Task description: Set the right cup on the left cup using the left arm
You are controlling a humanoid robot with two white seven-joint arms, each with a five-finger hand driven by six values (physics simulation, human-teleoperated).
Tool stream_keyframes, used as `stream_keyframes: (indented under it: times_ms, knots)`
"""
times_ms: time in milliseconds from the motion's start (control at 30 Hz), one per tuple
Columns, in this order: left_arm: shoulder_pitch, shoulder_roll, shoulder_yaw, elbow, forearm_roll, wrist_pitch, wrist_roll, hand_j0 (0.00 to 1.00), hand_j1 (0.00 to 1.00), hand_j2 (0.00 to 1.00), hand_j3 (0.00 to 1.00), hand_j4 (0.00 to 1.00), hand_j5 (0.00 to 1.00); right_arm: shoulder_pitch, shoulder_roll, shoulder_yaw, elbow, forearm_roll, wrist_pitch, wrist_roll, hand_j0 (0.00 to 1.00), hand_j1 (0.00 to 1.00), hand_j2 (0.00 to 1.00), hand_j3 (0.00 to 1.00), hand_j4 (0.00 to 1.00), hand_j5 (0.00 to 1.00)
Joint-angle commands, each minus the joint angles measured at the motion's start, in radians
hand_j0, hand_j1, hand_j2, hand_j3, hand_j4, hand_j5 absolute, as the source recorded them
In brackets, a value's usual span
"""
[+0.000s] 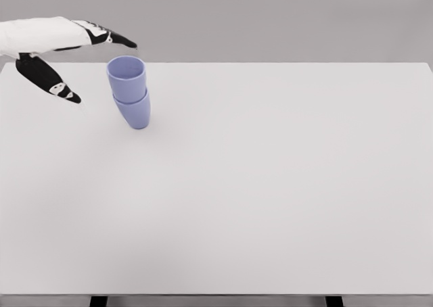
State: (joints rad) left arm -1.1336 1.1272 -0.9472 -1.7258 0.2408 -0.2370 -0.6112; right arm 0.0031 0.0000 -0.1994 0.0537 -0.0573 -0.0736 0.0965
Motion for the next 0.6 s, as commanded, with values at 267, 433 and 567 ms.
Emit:
stream_keyframes:
  times_ms: [267, 433, 567]
  knots:
    - [0.089, 0.095, 0.068, -0.021, 0.153, -0.374, 0.000, 1.00, 1.00, 1.00, 1.00, 1.00, 1.00, 0.000, 0.000, 0.001, 0.000, 0.001, 0.000, 0.000, 1.00, 1.00, 1.00, 1.00, 1.00, 1.00]
    - [0.184, 0.098, 0.064, -0.024, 0.156, -0.374, 0.000, 1.00, 1.00, 1.00, 1.00, 1.00, 1.00, 0.000, 0.000, 0.000, 0.000, 0.001, 0.000, 0.000, 1.00, 1.00, 1.00, 1.00, 1.00, 1.00]
    - [0.225, 0.098, 0.062, -0.024, 0.153, -0.374, 0.000, 1.00, 1.00, 1.00, 1.00, 1.00, 1.00, 0.000, 0.000, 0.000, 0.000, 0.001, 0.000, 0.000, 1.00, 1.00, 1.00, 1.00, 1.00, 1.00]
